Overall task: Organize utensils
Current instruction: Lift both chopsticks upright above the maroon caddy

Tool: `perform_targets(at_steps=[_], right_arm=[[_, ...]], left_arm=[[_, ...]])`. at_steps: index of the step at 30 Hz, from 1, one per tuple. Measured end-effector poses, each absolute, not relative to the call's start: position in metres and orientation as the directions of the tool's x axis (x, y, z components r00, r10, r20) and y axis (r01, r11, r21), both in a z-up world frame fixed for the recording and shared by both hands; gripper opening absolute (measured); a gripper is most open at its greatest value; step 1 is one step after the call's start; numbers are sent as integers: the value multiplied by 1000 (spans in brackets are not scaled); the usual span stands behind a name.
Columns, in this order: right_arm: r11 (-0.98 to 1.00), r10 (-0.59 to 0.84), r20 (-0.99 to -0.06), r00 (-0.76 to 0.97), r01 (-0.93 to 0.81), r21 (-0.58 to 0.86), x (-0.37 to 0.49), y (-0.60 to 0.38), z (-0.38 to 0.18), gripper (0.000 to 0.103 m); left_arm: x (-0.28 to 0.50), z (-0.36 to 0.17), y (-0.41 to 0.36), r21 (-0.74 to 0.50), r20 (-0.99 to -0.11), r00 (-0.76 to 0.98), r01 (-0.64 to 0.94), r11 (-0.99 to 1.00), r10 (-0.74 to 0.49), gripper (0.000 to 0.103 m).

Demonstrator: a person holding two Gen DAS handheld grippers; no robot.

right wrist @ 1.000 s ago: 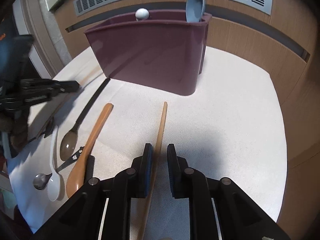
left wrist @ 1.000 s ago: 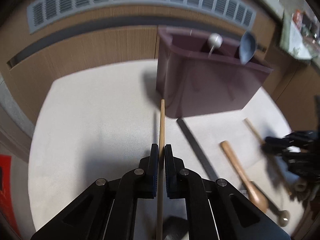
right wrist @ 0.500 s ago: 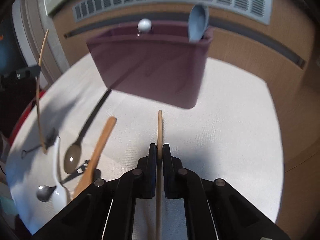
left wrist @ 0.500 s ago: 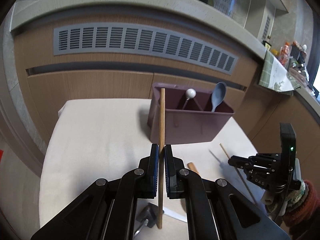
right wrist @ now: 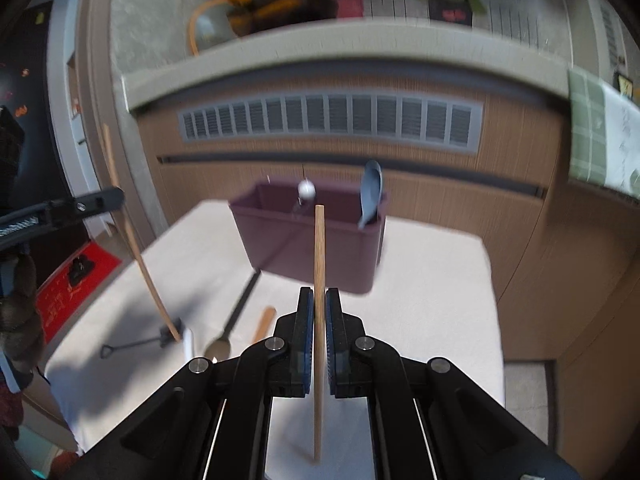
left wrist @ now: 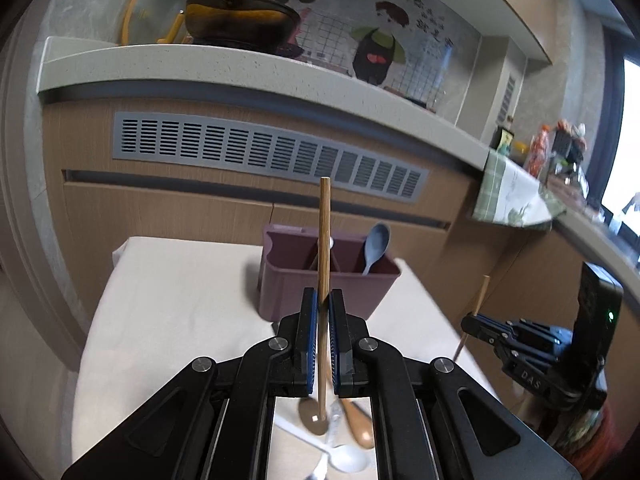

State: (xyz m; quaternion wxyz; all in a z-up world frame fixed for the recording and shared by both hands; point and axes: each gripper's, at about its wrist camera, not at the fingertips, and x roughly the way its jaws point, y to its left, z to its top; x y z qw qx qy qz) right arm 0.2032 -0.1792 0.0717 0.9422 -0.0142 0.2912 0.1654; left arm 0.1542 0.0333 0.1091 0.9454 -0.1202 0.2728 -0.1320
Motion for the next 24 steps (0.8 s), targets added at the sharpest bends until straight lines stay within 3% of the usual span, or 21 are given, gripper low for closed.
perform_targets(at_steps=[5, 10, 12, 15, 20, 24], right_arm=[[948, 301, -410, 861, -316, 33, 197, -175, 135, 5], [961, 264, -164, 950, -274, -37, 205, -166, 227, 5], [970, 231, -95, 968, -237, -60, 215, -161, 246, 5], [974, 224, -94, 970, -227, -22, 244, -159, 252, 5], [977, 206, -226, 952, -213, -8, 295, -150, 214, 5], [976, 218, -275, 937, -217, 34, 318, -155, 177, 5]], left_arm=[[158, 170, 33, -307, -349, 881, 214, 928, -319, 6], [179, 233, 27, -241, -172, 949, 221, 945, -266, 6], [198, 238, 26, -222, -160, 955, 213, 952, -251, 6], [234, 226, 27, -252, -182, 949, 210, 945, -259, 6], [283, 180, 30, -289, -273, 927, 177, 941, -258, 6], [309, 145, 33, -316, -330, 909, 149, 937, -256, 6]])
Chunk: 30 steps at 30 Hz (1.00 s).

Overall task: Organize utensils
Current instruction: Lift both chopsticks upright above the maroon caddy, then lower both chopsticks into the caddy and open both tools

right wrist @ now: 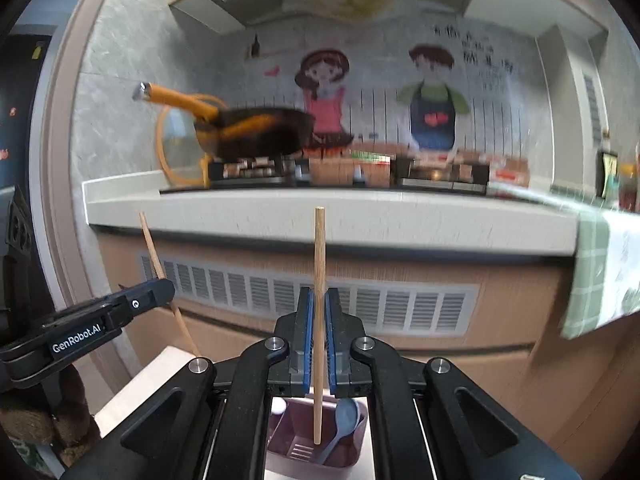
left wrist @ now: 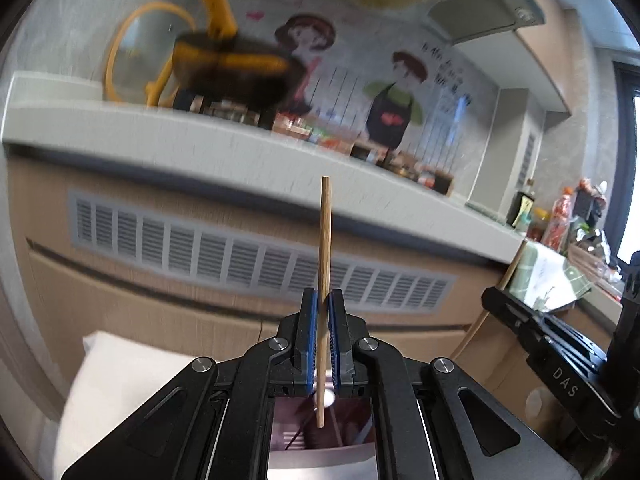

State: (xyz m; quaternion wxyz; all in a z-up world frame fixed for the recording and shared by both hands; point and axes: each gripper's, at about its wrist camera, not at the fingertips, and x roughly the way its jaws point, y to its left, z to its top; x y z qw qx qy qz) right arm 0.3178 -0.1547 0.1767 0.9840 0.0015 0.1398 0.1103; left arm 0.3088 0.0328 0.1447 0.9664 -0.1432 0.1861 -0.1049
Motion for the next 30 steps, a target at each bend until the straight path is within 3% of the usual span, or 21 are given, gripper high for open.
perform_targets(at_steps=[4, 10, 13, 18, 22, 30], right_arm=[[982, 185, -288, 939, -183, 35, 333, -156, 148, 5], [976, 212, -475, 854, -213, 52, 358, -154, 100, 6], [972, 226, -547, 806, -219, 80, 363, -158, 81, 10], [969, 248, -522, 816, -214, 125, 336, -176, 73, 17], [966, 258, -520, 814, -218, 138, 291, -186, 66, 21], [920, 363, -664, 654, -366, 143, 211, -161, 25, 21]], left_arm=[[323, 122, 29, -317, -359, 897, 142, 938, -257, 6], [334, 90, 22, -371, -440, 827, 187, 909, -350, 10], [331, 84, 26, -395, -459, 803, 199, 897, -380, 26], [302, 86, 44, -430, -436, 810, 194, 882, -391, 48], [257, 75, 52, -388, -483, 809, 144, 910, -334, 49], [155, 37, 69, -348, -596, 755, 64, 935, -273, 49]])
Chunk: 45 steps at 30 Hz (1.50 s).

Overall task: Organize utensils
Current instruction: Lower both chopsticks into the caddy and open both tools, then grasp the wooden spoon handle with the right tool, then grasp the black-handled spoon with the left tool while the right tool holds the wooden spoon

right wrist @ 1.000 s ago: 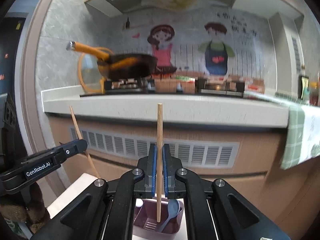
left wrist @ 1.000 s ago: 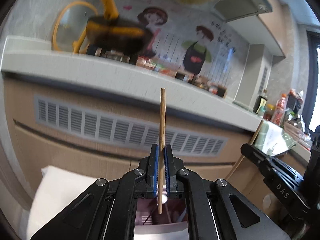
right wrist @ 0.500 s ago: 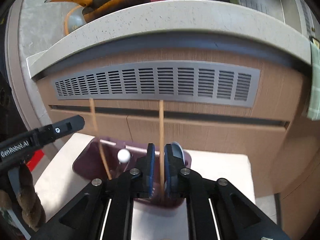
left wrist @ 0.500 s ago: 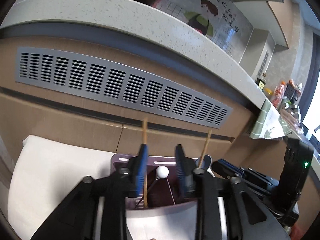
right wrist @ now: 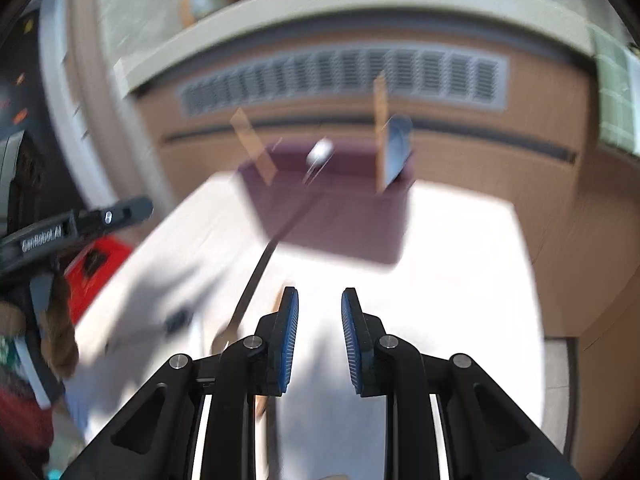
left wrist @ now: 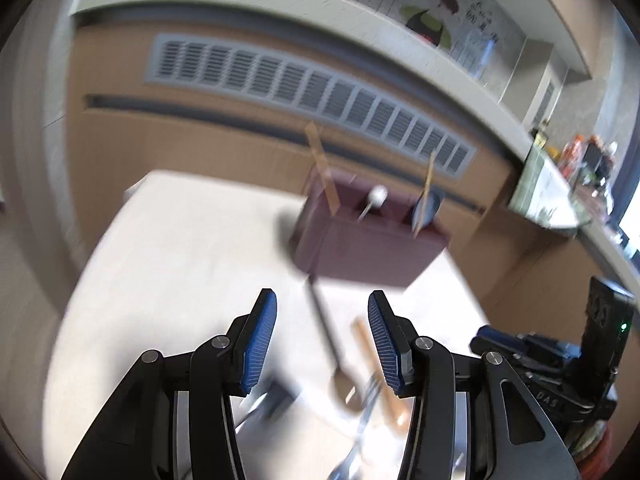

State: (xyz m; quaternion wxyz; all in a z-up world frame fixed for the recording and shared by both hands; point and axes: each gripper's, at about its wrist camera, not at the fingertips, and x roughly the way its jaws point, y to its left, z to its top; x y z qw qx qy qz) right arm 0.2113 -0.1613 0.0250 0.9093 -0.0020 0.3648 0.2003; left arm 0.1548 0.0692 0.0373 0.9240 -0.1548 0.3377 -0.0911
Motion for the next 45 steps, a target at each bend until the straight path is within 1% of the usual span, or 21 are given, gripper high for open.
perform_targets(at_steps=[3, 5, 11, 15, 24, 26, 27, 28, 32, 39, 42, 45], right_arm=[[907, 348, -705, 618, -413, 85, 189, -145, 7, 21], [901, 338, -726, 599, -429, 66, 184, -137, -2, 21], [904, 350, -744, 569, -414, 109, 199, -129, -7, 21], [914, 325, -777, 540, -391, 111, 229, -107, -16, 21], [924, 259, -845, 467, -376, 75, 264, -68, -47, 21], [923, 247, -839, 484, -381, 52, 259, -67, -48, 16], [921, 244, -837, 491, -387, 42, 256, -68, -48, 11], [919, 247, -835, 491, -391, 42, 255, -70, -49, 9], [928, 253, -816, 520, -368, 53, 245, -95, -43, 9], [965, 236, -788, 568, -231, 123, 224, -161, -34, 9], [967, 250, -774, 582, -185, 173, 212, -184, -37, 9], [965, 260, -761, 594, -145, 217, 202, -200, -44, 9]], left_arm=[[125, 15, 82, -273, -666, 724, -9, 962, -182, 49], [113, 3, 91, -257, -700, 700, -63, 964, -141, 49], [96, -14, 104, -215, -737, 671, -117, 970, -82, 49], [96, -16, 101, -235, -731, 675, -110, 966, -100, 49], [103, -21, 78, -181, -754, 648, -53, 982, -104, 49], [104, -22, 77, -176, -758, 644, -52, 983, -102, 49], [104, -22, 77, -175, -760, 642, -51, 983, -102, 49], [105, -22, 76, -173, -761, 640, -49, 984, -102, 49], [108, -24, 73, -167, -766, 632, -21, 986, -117, 49], [129, -32, 50, -92, -801, 576, 156, 983, -166, 49], [143, -29, 43, -150, -809, 544, 175, 973, -223, 49], [159, -21, 28, -209, -796, 542, 170, 963, -268, 49]])
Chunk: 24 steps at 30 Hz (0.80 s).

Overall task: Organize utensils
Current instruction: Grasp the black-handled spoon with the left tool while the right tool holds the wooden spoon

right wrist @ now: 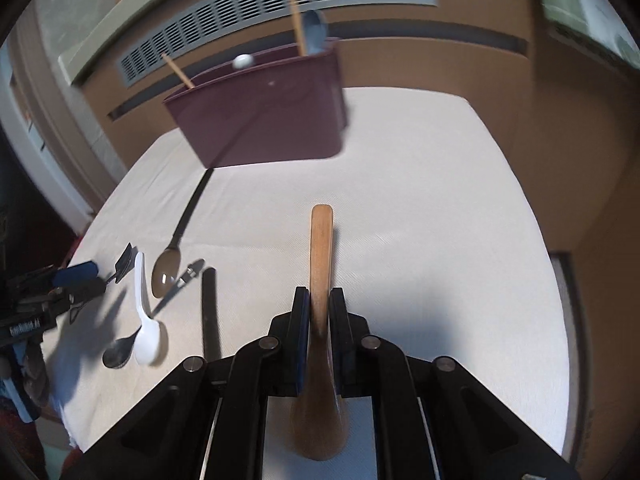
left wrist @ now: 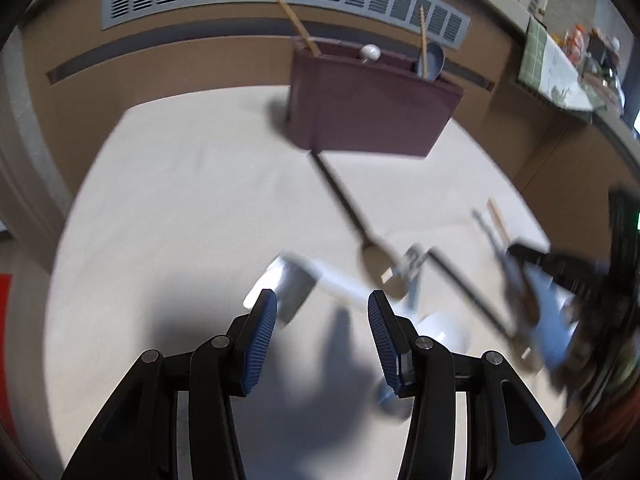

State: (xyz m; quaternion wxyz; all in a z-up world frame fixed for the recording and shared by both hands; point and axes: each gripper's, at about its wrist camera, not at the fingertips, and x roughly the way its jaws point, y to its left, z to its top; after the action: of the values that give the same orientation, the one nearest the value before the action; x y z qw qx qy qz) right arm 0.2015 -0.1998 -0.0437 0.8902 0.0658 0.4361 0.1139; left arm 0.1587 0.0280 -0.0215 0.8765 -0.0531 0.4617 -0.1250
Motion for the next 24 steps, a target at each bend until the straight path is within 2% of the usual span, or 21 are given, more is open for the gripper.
perform_targets(at_steps=[6, 8, 12, 15, 20, 24], right_arm=[[973, 219, -723, 655, -95, 209, 187, -208, -49, 9], [971, 226, -714, 662, -93, 221, 186, -212, -48, 9], [967, 240, -702, 670, -102, 233, 181, -216, -48, 9], [965, 245, -699, 671, -103, 239, 181, -216, -48, 9], [963, 253, -699, 669, -101, 251, 181, -217, -49, 9], [961, 255, -701, 666, -96, 258, 182, -219, -49, 9]], left_arm=[[193, -28, -15, -212, -808, 528, 150, 966, -260, 47], [205, -34, -27, -145, -825, 529, 139, 980, -197, 38], [220, -43, -38, -51, -845, 525, 114, 992, -104, 37], [223, -48, -38, -51, -849, 517, 122, 991, -107, 37], [213, -48, -29, -68, -843, 522, 137, 988, -130, 21], [191, -48, -26, -66, -846, 511, 184, 981, -152, 18]])
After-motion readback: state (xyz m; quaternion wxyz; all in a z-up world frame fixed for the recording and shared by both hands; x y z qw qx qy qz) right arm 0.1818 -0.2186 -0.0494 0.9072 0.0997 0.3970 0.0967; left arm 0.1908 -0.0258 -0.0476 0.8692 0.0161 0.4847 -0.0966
